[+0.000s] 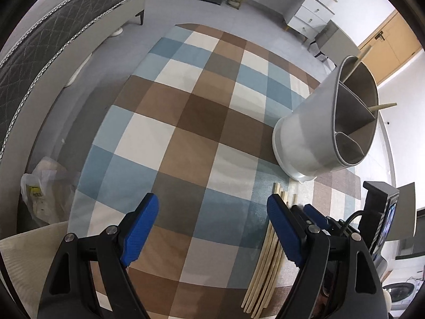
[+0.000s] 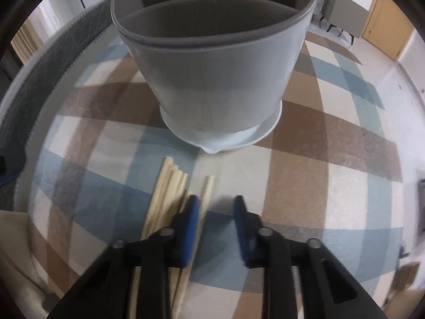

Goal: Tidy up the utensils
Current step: 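Lower the right gripper to the chopstick pile and close on a chopstick, then lift the chopstick with the right gripper while the left gripper grasps another chopstick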

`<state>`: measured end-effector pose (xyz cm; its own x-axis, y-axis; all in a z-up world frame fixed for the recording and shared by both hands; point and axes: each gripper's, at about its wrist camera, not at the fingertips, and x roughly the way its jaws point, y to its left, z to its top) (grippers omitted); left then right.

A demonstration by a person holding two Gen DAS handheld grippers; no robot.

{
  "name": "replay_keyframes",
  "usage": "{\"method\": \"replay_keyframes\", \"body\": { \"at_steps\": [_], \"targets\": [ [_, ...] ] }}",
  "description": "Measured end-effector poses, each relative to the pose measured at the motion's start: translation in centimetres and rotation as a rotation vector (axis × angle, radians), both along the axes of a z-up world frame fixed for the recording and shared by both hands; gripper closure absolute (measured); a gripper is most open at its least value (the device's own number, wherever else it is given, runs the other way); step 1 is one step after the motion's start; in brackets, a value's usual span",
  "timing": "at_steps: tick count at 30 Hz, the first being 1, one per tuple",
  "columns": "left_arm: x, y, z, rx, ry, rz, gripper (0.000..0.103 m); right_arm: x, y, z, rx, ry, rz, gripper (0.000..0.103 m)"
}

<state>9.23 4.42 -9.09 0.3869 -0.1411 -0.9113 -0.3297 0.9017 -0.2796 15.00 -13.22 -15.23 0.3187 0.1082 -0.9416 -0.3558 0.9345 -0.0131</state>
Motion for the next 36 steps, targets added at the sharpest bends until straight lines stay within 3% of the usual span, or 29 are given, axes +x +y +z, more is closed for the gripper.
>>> {"method": "replay_keyframes", "body": {
  "at_steps": [10,17,26,32,36],
  "targets": [
    [0.0,0.0,-0.3,0.053,-0.003,-0.002,0.023,0.8,0.9,-0.4,0.007,-0.012,0.008,0.098],
    [0.1,-0.7,-1.0,0.116,-0.011,-0.023,0.023,-0.1,-3.8,1.6,0.179,-0.022,-0.086,0.099],
    [-0.7,-3.0,-2.2,0.121,-0.044,-0.110,0.023,-2.2,-10.8,5.9,0.458,-0.117,-0.240,0.099],
    [-0.9,-5.5,-3.1,0.096,-0.038,-0.209,0.023,-3.1,-12.0,6.8,0.578,-0.141,-0.290,0.099],
    [-1.1,-6.9,-4.1,0.160,0.002,-0.238,0.023,-3.5,-13.3,6.7,0.627,-0.146,-0.340,0.099]
  ]
}}
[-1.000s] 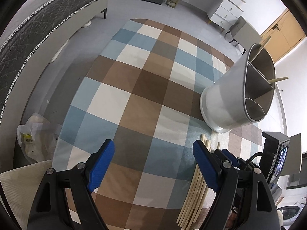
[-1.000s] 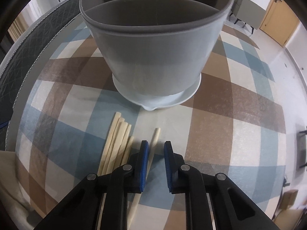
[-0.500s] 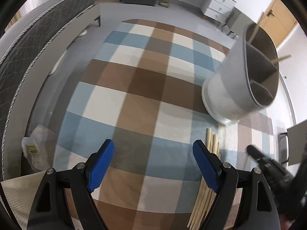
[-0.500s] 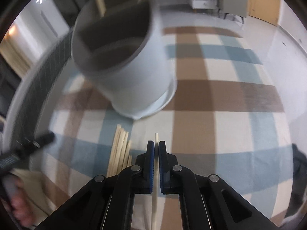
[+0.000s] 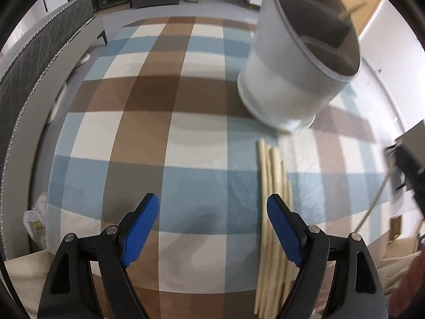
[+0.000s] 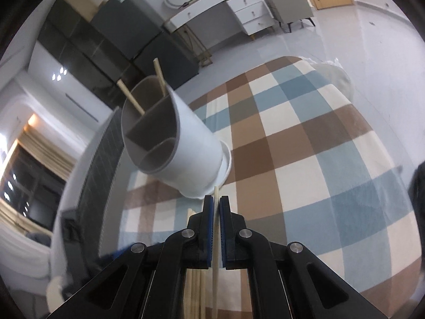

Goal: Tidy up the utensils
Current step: 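Lift the chopstick with the right gripper while the left gripper grasps another chopstick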

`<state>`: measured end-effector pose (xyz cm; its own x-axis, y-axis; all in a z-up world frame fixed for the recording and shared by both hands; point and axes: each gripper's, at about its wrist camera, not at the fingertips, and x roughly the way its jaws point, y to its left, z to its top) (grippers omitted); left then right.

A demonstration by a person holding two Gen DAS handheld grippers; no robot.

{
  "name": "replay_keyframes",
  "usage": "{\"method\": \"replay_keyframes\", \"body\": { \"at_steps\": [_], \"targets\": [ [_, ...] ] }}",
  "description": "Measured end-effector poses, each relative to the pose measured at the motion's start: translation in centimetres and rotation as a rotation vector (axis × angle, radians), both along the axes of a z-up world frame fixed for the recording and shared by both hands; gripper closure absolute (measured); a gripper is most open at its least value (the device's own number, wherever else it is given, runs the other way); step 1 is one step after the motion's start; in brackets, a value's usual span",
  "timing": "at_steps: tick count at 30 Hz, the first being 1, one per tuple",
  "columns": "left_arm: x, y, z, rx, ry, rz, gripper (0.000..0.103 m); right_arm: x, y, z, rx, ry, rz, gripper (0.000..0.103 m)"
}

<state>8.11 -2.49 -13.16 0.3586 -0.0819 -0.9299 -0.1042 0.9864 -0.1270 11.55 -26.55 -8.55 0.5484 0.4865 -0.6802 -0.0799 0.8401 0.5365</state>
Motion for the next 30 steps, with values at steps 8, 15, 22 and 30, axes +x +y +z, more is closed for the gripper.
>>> {"method": "replay_keyframes", "body": {
  "at_steps": [8,15,22,30],
  "targets": [
    [-1.0,-0.5,-1.1,-0.009,0.030,0.012,0.023,-1.1,-0.3,1.3,-0.025,-0.061,0.003,0.099],
    [-1.3,-1.7,-1.7,0.038,0.038,-0.023,0.023,-1.1,-0.8,1.6,-0.012,-0.074,-0.009,0.099],
    [-1.5,-2.2,-1.9,0.051,0.037,-0.031,0.023,-1.1,-0.7,1.8,-0.026,-0.082,-0.011,0.099],
    [-0.5,-3.2,-2.1,0.108,0.041,-0.066,0.022,-1.1,-0.6,1.8,-0.035,-0.085,-0.013,0.099]
  ]
}}
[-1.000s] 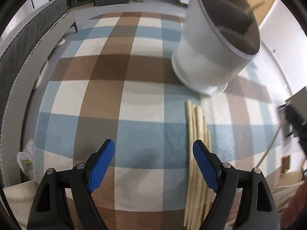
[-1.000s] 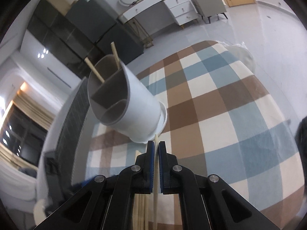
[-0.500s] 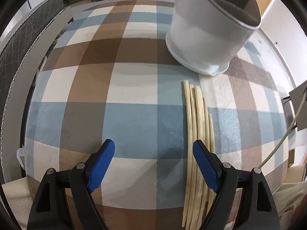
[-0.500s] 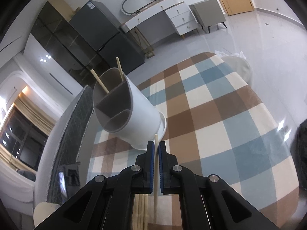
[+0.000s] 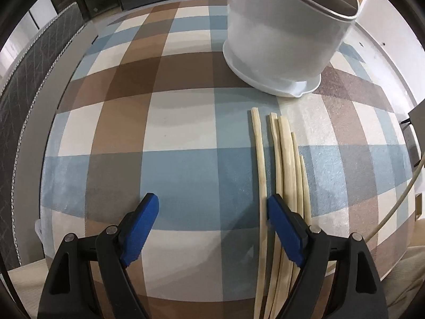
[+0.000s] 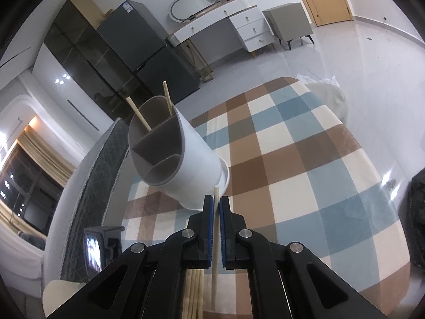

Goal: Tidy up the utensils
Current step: 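Lift the chopstick with the right gripper while the left gripper grasps another chopstick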

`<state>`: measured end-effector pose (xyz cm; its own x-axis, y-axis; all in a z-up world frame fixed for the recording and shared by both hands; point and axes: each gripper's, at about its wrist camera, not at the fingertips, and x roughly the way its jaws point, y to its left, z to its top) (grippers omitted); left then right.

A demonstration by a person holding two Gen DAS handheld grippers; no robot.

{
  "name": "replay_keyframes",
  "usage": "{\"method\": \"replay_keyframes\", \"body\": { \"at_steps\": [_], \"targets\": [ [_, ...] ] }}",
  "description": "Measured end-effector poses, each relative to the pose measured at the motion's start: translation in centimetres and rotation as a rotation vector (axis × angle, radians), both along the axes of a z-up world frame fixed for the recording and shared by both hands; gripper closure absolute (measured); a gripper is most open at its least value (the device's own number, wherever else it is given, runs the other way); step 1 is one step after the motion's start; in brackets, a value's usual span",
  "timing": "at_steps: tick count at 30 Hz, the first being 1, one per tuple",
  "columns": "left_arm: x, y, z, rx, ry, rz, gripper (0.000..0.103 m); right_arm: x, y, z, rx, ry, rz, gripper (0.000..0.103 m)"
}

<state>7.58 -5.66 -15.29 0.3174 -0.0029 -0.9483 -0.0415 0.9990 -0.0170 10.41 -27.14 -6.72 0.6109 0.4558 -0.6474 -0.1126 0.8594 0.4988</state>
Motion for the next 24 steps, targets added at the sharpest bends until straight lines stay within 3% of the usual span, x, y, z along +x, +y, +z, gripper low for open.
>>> {"method": "replay_keyframes", "body": {
  "at_steps": [16,18,21,23,24],
  "targets": [
    [3.8,-0.7,-0.1,0.000,-0.031,-0.030,0.026,0.7,0.5,-0.4,-0.022,0.010,-0.002,0.099],
    [3.6,-0.3,0.4,-0.002,-0.041,-0.041,0.033,0.9,0.8,-0.6,-0.022,0.014,0.003,0.099],
    [3.9,-1.2,0.7,-0.004,-0.054,-0.082,0.058,1.3,1.3,-0.7,-0.029,0.013,0.013,0.099],
    [3.8,-1.8,1.0,-0.011,-0.062,-0.116,0.092,1.5,1.6,-0.7,-0.037,0.010,0.022,0.099],
    [3.8,-2.0,1.0,-0.018,-0.057,-0.126,0.097,1.6,1.8,-0.7,-0.043,0.009,0.028,0.099]
  ]
}}
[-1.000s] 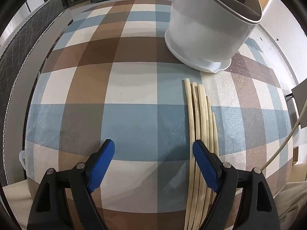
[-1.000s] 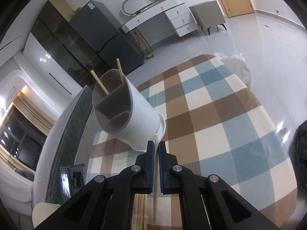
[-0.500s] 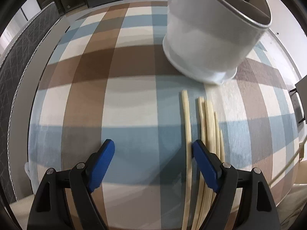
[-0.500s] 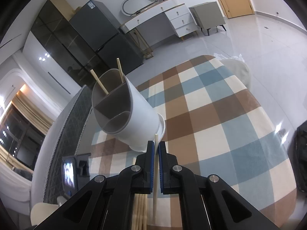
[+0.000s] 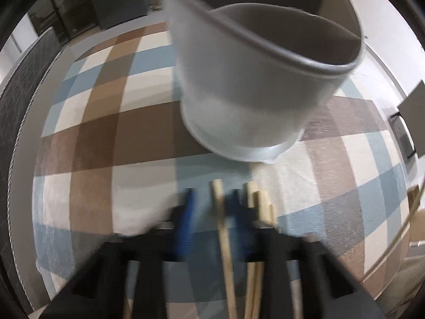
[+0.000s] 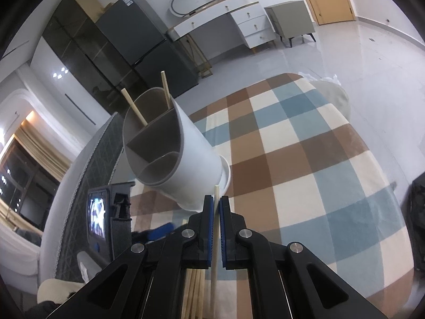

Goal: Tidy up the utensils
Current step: 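Lift the chopstick with the right gripper while the left gripper grasps another chopstick, then open the left gripper, releasing its chopstick back onto the rug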

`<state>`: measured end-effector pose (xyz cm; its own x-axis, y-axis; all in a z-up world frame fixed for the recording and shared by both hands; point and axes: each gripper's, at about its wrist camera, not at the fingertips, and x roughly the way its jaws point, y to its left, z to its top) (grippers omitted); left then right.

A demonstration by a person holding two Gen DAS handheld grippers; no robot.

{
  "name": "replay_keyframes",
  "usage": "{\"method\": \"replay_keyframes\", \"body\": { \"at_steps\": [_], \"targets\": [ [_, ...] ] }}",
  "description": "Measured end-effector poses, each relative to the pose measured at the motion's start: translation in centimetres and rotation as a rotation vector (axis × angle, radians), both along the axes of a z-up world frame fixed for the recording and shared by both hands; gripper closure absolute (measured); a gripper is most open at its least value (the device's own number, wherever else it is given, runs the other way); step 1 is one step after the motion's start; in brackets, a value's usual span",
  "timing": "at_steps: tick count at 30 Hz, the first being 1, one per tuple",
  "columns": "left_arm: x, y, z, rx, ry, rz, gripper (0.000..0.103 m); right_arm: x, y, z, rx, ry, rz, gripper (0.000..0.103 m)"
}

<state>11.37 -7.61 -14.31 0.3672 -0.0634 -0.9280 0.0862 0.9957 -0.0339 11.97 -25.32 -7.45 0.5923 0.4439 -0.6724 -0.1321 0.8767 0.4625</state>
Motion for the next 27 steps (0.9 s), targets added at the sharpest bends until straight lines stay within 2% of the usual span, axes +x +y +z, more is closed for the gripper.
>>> {"method": "replay_keyframes", "body": {
  "at_steps": [4,8,10,14,20,22,25,27],
  "targets": [
    [-0.2,0.3,-0.1,-0.040,0.005,0.006,0.101,0.2,0.5,0.1,-0.016,-0.011,0.017,0.099],
    [-0.3,2.0,0.5,-0.119,-0.003,0.067,0.101,-0.1,0.9,0.5,-0.037,-0.035,0.030,0.099],
    [-0.5,2.7,1.5,-0.138,-0.036,0.084,0.101,-0.3,1.0,0.8,-0.048,-0.051,0.034,0.099],
    [-3.0,3.5,5.0,-0.193,-0.162,0.091,0.101,-1.1,1.1,1.5,-0.052,-0.091,0.039,0.099],
    [-5.8,3.3,9.8,-0.215,-0.310,0.084,0.101,-3.0,1.7,2.4,-0.110,-0.135,0.031,0.099],
    [-5.1,3.2,10.2,-0.222,-0.341,0.070,0.102,-3.6,1.9,2.9,-0.118,-0.157,0.036,0.099],
    [-6.9,3.3,11.3,-0.212,-0.392,0.046,0.101,-4.9,2.5,3.9,-0.131,-0.214,0.051,0.099],
    [-7.5,3.4,11.4,-0.204,-0.396,0.034,0.101,-5.9,2.8,4.6,-0.149,-0.252,0.051,0.099]
  ]
}}
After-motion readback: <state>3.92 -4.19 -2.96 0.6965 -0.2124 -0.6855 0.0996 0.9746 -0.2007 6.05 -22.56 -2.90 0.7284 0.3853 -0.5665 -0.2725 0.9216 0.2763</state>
